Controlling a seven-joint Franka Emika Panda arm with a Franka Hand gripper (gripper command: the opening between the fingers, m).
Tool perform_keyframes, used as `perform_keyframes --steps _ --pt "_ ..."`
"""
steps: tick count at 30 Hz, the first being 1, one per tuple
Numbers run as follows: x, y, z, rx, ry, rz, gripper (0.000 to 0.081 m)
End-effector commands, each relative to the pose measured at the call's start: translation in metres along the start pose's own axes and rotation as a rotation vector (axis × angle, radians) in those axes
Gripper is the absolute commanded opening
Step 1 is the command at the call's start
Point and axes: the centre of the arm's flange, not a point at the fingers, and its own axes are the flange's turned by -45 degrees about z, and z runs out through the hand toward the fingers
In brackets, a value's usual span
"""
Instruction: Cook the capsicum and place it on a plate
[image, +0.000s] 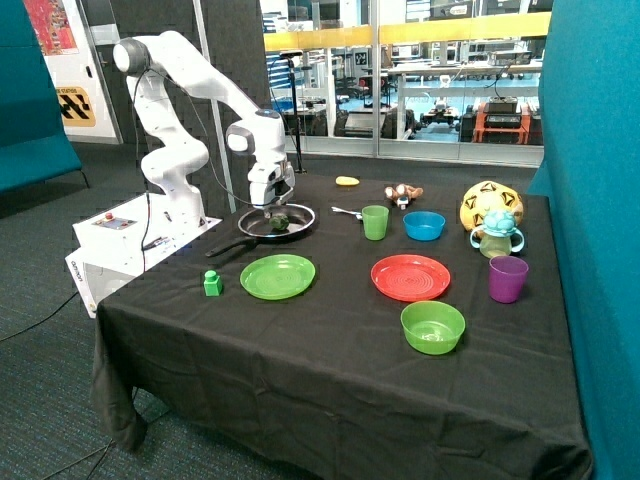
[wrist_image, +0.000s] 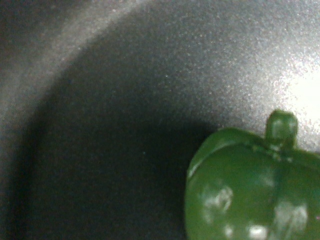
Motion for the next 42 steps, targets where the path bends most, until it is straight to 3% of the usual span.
perform_keyframes --steps 1,42 --pt "-0.001 0.002 0.007 -0.0028 -0.0001 0.004 0.0808" --pt "0.010 0.003 0.039 -0.0028 -0.0001 0.032 0.0770"
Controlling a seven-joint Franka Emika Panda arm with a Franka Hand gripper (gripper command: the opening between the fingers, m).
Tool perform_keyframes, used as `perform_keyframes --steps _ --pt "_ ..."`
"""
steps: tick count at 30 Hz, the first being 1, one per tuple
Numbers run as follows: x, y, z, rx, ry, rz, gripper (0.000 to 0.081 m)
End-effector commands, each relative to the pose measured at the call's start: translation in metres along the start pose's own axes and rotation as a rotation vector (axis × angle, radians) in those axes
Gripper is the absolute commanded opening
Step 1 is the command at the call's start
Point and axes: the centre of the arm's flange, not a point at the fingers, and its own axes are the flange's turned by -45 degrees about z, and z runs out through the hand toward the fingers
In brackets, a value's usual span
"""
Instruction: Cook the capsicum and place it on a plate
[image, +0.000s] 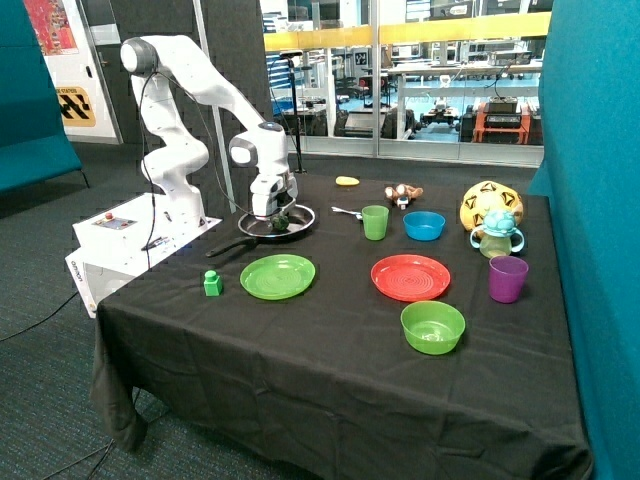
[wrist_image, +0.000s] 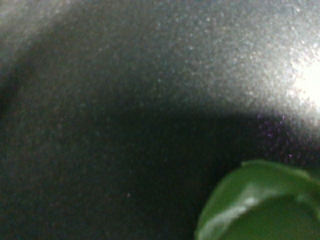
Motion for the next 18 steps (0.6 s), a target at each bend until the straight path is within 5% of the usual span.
perform_keyframes --steps 1,6,8,10,13,15,18 --pt "0.0046 0.0024 0.0058 0.0004 -0.0023 0.010 0.0765" --pt "0.0073 0.0026 0.0071 0.0004 -0.0023 0.014 0.0717" --pt "0.0079 0.0025 0.0081 0.0004 -0.0023 0.019 0.0640" --pt "0.0078 0.0023 0.0094 0.0004 -0.0023 0.025 0.0481" --pt "0.0071 0.0021 0.0111 0.0004 -0.0023 0.029 0.0115" --pt "0.0064 0.0021 0.0116 0.0003 -0.0023 0.049 0.0029" --pt "0.0051 0.0019 0.0129 0.0003 -0.0023 0.055 0.0004"
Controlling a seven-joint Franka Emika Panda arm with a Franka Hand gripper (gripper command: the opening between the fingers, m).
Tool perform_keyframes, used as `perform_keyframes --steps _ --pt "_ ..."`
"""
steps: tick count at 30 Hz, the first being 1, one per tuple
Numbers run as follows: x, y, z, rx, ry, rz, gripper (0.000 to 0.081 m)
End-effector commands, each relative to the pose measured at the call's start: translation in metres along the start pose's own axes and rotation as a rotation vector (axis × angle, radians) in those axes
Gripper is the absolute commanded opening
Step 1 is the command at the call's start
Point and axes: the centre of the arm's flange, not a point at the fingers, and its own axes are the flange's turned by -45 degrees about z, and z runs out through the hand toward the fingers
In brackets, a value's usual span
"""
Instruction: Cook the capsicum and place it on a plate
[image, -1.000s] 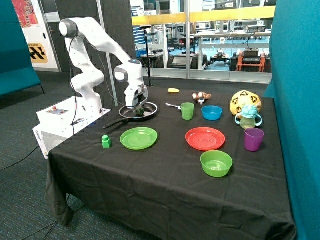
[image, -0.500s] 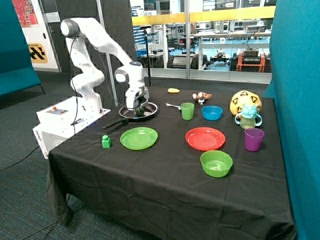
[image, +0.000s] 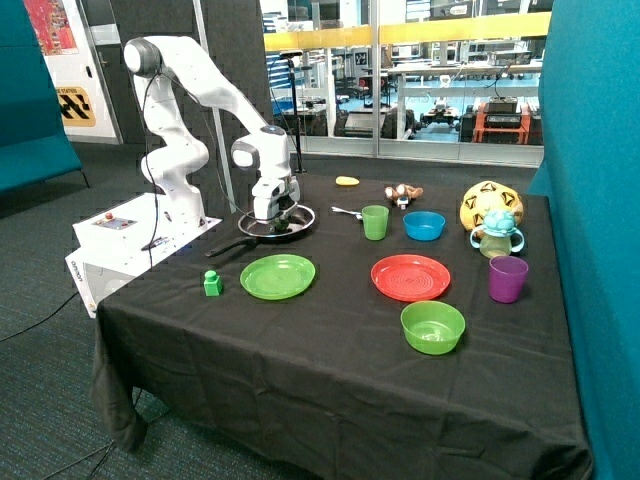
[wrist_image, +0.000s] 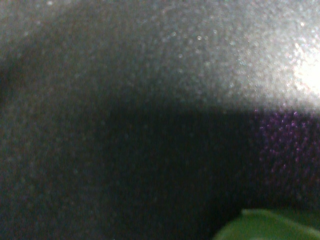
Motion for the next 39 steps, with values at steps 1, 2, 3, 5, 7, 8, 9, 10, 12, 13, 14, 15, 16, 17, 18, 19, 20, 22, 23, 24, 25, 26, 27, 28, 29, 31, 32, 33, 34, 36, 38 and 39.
perform_keyframes --steps 1,2,3,5,7,8,9,10,12,13,14,15,16,17,18,19,20,22,23,24,25,26,27,28,29,31,32,33,34,36,38,39 --pt "-0.002 0.000 0.005 0.0009 0.0003 0.023 0.0002" --pt "-0.002 0.000 0.005 0.0009 0.0003 0.025 0.0001" --pt "-0.003 0.000 0.006 0.0009 0.0003 0.026 0.0000" --pt "-0.004 -0.001 0.007 0.0009 0.0003 0.024 0.0000" --pt "-0.004 -0.002 0.008 0.0009 0.0003 0.021 0.0000" --pt "-0.004 -0.003 0.008 0.0009 0.0003 0.024 0.0000" --pt "-0.004 -0.003 0.008 0.0009 0.0003 0.026 0.0000" --pt "-0.003 -0.003 0.009 0.0008 0.0003 -0.066 0.0000" --pt "-0.002 -0.004 0.009 0.0008 0.0003 -0.008 0.0000" --pt "-0.002 -0.005 0.009 0.0008 0.0003 -0.047 0.0000" --pt "-0.002 -0.006 0.009 0.0008 0.0003 -0.042 0.0000" --pt "-0.003 -0.007 0.009 0.0008 0.0003 0.004 0.0000" --pt "-0.003 -0.008 0.008 0.0008 0.0003 0.002 0.0000" --pt "-0.003 -0.009 0.008 0.0008 0.0003 0.003 0.0000" --pt "-0.003 -0.010 0.008 0.0008 0.0003 -0.014 0.0000" --pt "-0.004 -0.011 0.008 0.0008 0.0003 -0.015 0.0000" --pt "-0.004 -0.012 0.007 0.0008 0.0003 -0.016 0.0000" --pt "-0.004 -0.013 0.007 0.0008 0.0003 -0.017 0.0000" --pt "-0.004 -0.013 0.006 0.0008 0.0003 -0.018 0.0000" --pt "-0.004 -0.013 0.006 0.0008 0.0003 -0.020 0.0000" --pt "-0.004 -0.014 0.004 0.0008 0.0003 -0.024 0.0000" --pt "-0.004 -0.014 0.003 0.0008 0.0003 -0.025 0.0000" --pt "-0.004 -0.015 0.002 0.0008 0.0003 -0.017 0.0000" --pt "-0.004 -0.015 0.000 0.0008 0.0003 -0.018 0.0000" --pt "-0.004 -0.016 -0.002 0.0008 0.0003 -0.019 0.0000" --pt "-0.003 -0.016 -0.006 0.0008 0.0003 -0.023 0.0000" --pt "-0.003 -0.017 -0.009 0.0008 0.0003 -0.025 0.0000" --pt "-0.002 -0.017 -0.013 0.0008 0.0003 -0.029 0.0000" --pt "-0.001 -0.017 -0.016 0.0008 0.0003 -0.032 0.0000" --pt "0.001 -0.017 -0.023 0.0008 0.0003 -0.039 0.0000" --pt "0.002 -0.017 -0.029 0.0008 0.0003 -0.045 0.0000" --pt "0.003 -0.017 -0.032 0.0008 0.0003 -0.048 0.0000"
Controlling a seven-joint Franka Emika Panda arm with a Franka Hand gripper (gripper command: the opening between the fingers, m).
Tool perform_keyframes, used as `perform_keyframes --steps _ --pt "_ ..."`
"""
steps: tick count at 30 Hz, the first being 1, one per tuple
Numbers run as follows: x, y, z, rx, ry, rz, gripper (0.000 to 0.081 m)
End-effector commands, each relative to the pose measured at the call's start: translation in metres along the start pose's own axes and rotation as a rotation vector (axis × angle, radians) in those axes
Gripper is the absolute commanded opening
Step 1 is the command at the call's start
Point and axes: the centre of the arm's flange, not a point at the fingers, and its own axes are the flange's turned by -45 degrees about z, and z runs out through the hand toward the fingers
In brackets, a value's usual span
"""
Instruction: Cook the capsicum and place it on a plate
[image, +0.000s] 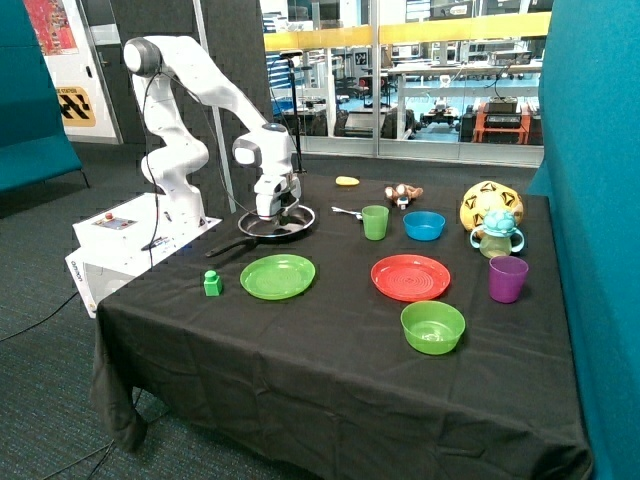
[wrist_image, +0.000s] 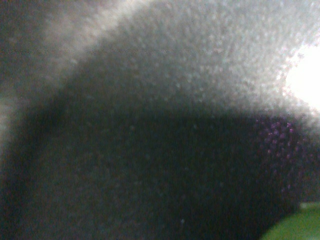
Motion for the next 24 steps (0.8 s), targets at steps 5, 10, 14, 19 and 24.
perform_keyframes --steps 5,10,14,19,24 --pt "0.006 -0.001 -0.039 0.0016 -0.0095 -0.050 0.0000" --pt "0.007 -0.001 -0.049 0.0017 -0.0095 -0.063 0.0000" --pt "0.010 0.001 -0.058 0.0017 -0.0095 -0.071 0.0000" --pt "0.018 0.005 -0.069 0.0017 -0.0095 -0.066 0.0000" --pt "0.028 0.009 -0.081 0.0017 -0.0095 -0.061 0.0000"
